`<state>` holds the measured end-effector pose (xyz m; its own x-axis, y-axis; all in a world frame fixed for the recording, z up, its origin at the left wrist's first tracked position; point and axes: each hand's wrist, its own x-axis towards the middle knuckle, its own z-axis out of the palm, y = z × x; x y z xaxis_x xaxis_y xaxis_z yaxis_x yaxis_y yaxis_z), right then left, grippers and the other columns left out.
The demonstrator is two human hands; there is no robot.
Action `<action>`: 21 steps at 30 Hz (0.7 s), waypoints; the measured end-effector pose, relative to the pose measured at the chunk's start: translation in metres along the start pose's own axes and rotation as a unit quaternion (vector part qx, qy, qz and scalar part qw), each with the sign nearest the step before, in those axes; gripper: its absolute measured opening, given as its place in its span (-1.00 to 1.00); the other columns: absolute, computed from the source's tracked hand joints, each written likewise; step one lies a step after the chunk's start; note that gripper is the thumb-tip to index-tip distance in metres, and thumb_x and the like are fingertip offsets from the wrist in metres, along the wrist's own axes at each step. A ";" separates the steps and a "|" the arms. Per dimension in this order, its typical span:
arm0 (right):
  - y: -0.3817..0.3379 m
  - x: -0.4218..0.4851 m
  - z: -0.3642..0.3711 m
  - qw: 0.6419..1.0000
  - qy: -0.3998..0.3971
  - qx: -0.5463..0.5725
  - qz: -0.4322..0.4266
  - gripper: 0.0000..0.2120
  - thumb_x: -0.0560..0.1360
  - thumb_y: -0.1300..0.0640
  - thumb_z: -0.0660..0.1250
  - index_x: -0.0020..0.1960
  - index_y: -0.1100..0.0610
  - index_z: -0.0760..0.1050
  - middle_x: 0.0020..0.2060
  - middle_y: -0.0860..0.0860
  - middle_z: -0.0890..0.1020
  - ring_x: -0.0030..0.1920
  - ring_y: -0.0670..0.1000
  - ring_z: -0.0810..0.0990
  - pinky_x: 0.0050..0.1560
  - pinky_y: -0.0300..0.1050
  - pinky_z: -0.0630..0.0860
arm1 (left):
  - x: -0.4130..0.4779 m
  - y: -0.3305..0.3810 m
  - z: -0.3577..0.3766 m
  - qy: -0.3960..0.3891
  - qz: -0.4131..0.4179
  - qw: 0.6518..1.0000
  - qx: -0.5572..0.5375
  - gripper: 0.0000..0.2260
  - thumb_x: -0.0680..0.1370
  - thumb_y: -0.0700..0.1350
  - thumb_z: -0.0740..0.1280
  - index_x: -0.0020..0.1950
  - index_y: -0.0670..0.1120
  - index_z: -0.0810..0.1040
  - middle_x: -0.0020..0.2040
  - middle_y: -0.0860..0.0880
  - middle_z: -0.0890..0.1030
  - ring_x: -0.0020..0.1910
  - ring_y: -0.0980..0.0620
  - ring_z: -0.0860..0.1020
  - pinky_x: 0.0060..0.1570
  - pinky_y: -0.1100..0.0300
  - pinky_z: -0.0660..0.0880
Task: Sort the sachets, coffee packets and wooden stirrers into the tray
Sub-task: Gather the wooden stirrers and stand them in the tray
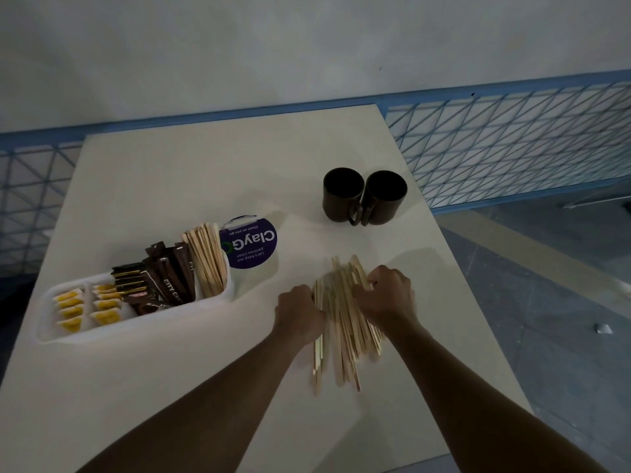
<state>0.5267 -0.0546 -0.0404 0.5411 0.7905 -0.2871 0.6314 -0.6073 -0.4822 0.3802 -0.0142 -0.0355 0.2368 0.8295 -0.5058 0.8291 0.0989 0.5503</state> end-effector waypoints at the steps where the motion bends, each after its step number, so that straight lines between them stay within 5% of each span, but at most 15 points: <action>1: 0.001 0.001 0.000 1.000 -0.010 -0.020 0.008 -0.68 0.42 -0.06 0.41 0.00 0.16 0.50 -0.07 0.03 0.58 -0.15 0.06 0.59 -0.22 -0.03 0.56 | 0.001 0.000 0.001 0.000 -0.005 1.000 -0.004 -0.96 0.46 -0.21 0.38 -0.14 -0.13 0.54 -0.16 -0.10 0.63 -0.17 -0.07 0.61 -0.31 0.19 0.49; 4: -0.001 0.007 0.004 0.997 -0.053 -0.051 0.023 -0.67 0.38 -0.11 0.41 -0.07 0.14 0.49 -0.14 0.05 0.60 -0.24 0.07 0.62 -0.26 -0.04 0.62 | 0.007 -0.002 0.004 0.000 -0.018 1.000 -0.014 -0.96 0.47 -0.26 0.33 -0.13 -0.17 0.57 -0.18 -0.11 0.63 -0.24 -0.06 0.60 -0.45 0.27 0.38; 9: -0.002 0.011 0.009 0.996 -0.069 -0.047 0.032 -0.81 0.51 0.12 0.35 -0.25 0.13 0.44 -0.34 0.04 0.56 -0.42 -0.01 0.53 -0.49 -0.20 0.35 | 0.012 -0.001 0.002 -0.010 -0.019 0.999 -0.027 -0.92 0.46 -0.30 0.29 -0.19 -0.20 0.56 -0.26 -0.10 0.60 -0.25 -0.10 0.62 -0.44 0.23 0.39; 17: -0.006 0.008 0.007 0.997 -0.044 -0.053 0.016 -0.72 0.53 0.20 0.29 -0.35 0.10 0.39 -0.43 -0.01 0.47 -0.48 -0.08 0.43 -0.54 -0.28 0.25 | 0.019 0.000 -0.001 -0.001 -0.047 0.996 -0.077 -0.86 0.52 -0.28 0.25 -0.08 -0.28 0.61 -0.12 -0.19 0.65 -0.11 -0.16 0.64 -0.45 0.27 0.36; 21: -0.008 0.007 0.007 0.998 -0.028 -0.055 0.019 -0.71 0.54 0.19 0.29 -0.36 0.09 0.41 -0.43 -0.01 0.48 -0.48 -0.09 0.44 -0.54 -0.29 0.25 | 0.018 -0.001 -0.003 -0.002 -0.043 0.995 -0.093 -0.84 0.54 -0.26 0.26 -0.05 -0.27 0.62 -0.13 -0.17 0.65 -0.20 -0.09 0.62 -0.47 0.30 0.34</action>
<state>0.5216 -0.0441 -0.0441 0.5358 0.7681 -0.3507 0.6698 -0.6395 -0.3773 0.3825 0.0026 -0.0433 0.1725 0.8113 -0.5586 0.7380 0.2692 0.6188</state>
